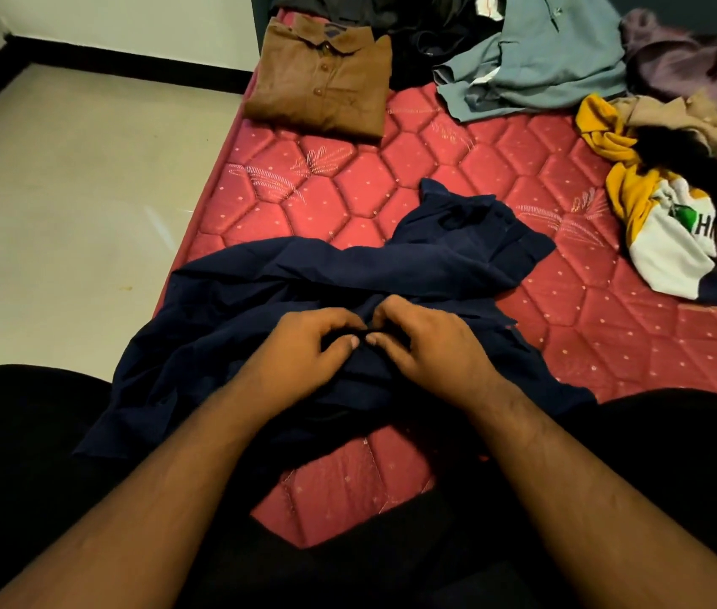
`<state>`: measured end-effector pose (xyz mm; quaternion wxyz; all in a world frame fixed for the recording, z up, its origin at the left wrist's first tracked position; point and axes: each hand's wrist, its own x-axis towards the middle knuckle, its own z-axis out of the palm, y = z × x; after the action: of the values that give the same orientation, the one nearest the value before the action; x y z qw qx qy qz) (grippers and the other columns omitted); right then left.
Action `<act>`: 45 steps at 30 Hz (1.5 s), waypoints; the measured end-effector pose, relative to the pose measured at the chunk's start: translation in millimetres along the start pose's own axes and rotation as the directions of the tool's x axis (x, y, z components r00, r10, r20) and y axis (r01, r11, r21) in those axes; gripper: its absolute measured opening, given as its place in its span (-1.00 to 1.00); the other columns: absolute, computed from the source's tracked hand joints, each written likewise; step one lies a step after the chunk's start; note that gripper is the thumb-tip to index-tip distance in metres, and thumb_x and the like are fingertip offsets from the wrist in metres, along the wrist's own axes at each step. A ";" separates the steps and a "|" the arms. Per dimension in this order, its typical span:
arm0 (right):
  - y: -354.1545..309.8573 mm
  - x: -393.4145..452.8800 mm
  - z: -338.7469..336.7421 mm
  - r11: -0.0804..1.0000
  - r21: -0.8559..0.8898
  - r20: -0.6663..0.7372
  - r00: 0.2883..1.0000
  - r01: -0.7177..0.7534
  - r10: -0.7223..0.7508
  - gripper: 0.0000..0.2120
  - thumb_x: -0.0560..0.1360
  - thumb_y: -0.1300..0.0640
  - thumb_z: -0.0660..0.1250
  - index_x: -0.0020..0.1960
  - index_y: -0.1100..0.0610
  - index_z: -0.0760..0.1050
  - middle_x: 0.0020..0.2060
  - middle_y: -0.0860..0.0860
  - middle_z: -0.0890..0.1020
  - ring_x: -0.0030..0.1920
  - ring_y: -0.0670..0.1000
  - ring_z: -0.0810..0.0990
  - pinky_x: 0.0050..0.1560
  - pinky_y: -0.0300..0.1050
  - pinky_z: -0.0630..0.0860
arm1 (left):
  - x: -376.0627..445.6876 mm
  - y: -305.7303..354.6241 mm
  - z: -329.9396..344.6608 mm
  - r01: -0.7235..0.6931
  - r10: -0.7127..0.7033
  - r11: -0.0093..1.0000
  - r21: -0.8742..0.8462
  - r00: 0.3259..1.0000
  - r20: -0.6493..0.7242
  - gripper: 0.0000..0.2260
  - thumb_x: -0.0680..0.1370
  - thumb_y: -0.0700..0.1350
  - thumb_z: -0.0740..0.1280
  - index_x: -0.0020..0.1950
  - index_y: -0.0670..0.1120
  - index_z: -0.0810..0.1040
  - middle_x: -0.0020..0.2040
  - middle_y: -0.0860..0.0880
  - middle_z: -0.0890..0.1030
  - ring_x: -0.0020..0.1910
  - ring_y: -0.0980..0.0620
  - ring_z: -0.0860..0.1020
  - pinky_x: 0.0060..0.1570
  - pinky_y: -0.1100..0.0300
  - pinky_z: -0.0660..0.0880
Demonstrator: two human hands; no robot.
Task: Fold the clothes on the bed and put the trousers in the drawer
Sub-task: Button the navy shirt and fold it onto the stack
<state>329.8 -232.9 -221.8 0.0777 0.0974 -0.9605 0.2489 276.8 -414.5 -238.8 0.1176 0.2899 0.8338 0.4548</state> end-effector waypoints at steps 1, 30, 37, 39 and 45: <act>2.6 1.2 -4.6 0.999 0.040 0.044 0.999 -0.018 0.016 -0.77 0.47 -0.12 0.31 -0.04 0.00 0.35 -0.26 -0.08 0.59 -0.25 0.09 0.59 -0.30 -0.01 0.48 | -2.0 -3.0 -6.1 -0.032 0.031 0.999 0.044 0.999 0.010 -0.74 0.46 -0.15 0.30 0.09 -0.05 0.69 -0.03 0.14 0.69 -0.05 0.28 0.60 0.07 0.34 0.48; 32.8 2.8 -52.8 0.966 0.223 -0.134 0.978 -0.127 0.160 -0.86 0.37 0.32 0.47 -0.10 0.15 0.69 -0.19 -0.10 0.70 -0.15 -0.28 0.61 -0.05 -0.37 0.50 | 48.0 71.5 -7.5 0.379 -0.352 0.880 -0.286 0.925 0.142 -0.82 0.54 -0.31 0.36 -0.10 -0.06 0.68 -0.16 -0.05 0.69 -0.19 0.06 0.60 -0.09 0.21 0.54; 32.7 -1.7 -56.0 0.924 0.347 -0.187 0.954 -0.158 0.234 -0.88 0.34 0.37 0.51 -0.19 0.19 0.69 -0.27 -0.17 0.65 -0.23 -0.38 0.59 -0.14 -0.51 0.44 | 46.8 80.6 7.5 0.398 -0.403 0.731 -0.554 0.907 0.120 -0.91 0.53 -0.30 0.37 -0.04 -0.23 0.67 -0.11 -0.22 0.69 -0.16 -0.05 0.61 -0.04 0.10 0.54; 32.8 -1.7 -56.1 0.927 0.350 -0.233 0.946 -0.135 0.226 -0.89 0.34 0.36 0.51 -0.21 0.19 0.68 -0.28 -0.17 0.65 -0.24 -0.37 0.59 -0.16 -0.50 0.45 | 45.4 82.3 12.4 0.360 -0.399 0.735 -0.574 0.915 0.063 -0.93 0.52 -0.30 0.39 -0.06 -0.21 0.67 -0.17 -0.16 0.69 -0.20 0.01 0.60 -0.10 0.15 0.54; 28.0 -0.7 -52.2 0.940 0.334 -0.318 0.930 -0.072 0.185 -0.94 0.34 0.26 0.45 -0.20 0.18 0.69 -0.27 -0.06 0.70 -0.22 -0.31 0.61 -0.16 -0.42 0.51 | 42.2 82.3 18.4 0.237 -0.308 0.824 -0.514 0.950 -0.056 -0.84 0.52 -0.28 0.40 -0.16 -0.04 0.69 -0.18 -0.02 0.72 -0.21 0.14 0.62 -0.11 0.25 0.54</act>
<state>329.5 -183.0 -189.8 0.2115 -0.0004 -0.8838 0.4174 282.2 -342.5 -178.2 0.1953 0.0952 0.7259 0.6526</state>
